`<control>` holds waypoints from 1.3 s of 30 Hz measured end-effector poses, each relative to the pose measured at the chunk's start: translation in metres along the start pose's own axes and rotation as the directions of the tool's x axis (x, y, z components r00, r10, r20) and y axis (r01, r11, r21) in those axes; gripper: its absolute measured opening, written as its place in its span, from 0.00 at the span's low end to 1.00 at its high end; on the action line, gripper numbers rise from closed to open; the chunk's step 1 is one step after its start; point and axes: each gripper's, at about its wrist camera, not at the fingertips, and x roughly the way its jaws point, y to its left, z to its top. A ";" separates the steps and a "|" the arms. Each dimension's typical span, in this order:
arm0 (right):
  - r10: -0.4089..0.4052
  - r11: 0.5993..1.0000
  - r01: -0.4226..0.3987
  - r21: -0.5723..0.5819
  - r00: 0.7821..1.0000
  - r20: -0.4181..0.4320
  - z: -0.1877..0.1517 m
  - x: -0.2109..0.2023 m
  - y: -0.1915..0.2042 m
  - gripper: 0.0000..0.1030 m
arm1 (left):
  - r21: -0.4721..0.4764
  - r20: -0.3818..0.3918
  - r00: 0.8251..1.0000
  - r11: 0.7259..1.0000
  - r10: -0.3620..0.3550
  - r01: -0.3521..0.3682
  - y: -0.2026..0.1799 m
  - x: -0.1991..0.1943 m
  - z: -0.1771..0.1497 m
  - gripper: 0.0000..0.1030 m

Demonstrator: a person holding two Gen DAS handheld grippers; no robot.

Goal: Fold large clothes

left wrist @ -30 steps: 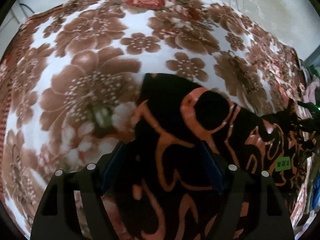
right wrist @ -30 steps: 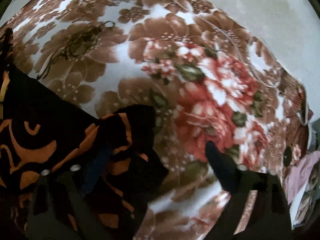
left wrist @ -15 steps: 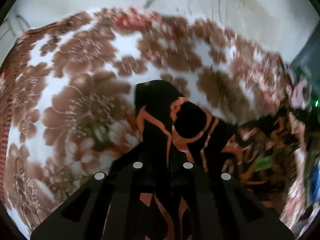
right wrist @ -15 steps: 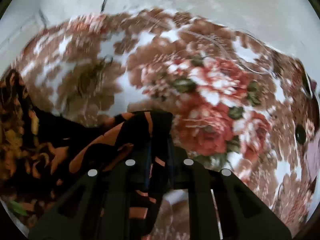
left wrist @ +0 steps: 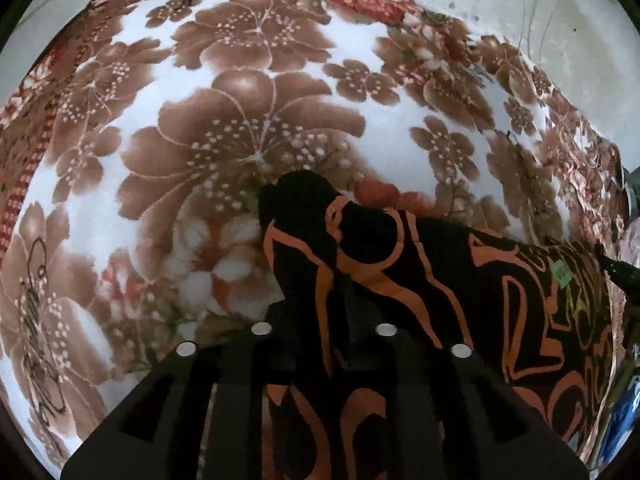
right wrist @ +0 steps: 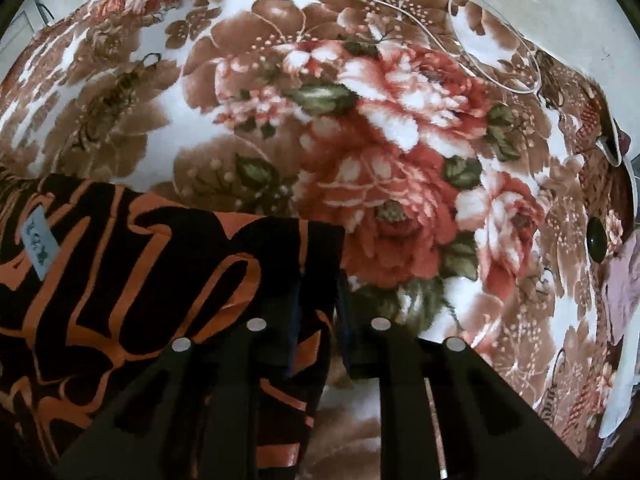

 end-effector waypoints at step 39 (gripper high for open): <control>0.098 0.994 -0.103 0.023 0.984 0.151 -0.124 -0.138 0.168 0.95 | 0.278 0.253 0.965 0.951 0.061 -0.133 -0.108 -0.108 -0.178 0.83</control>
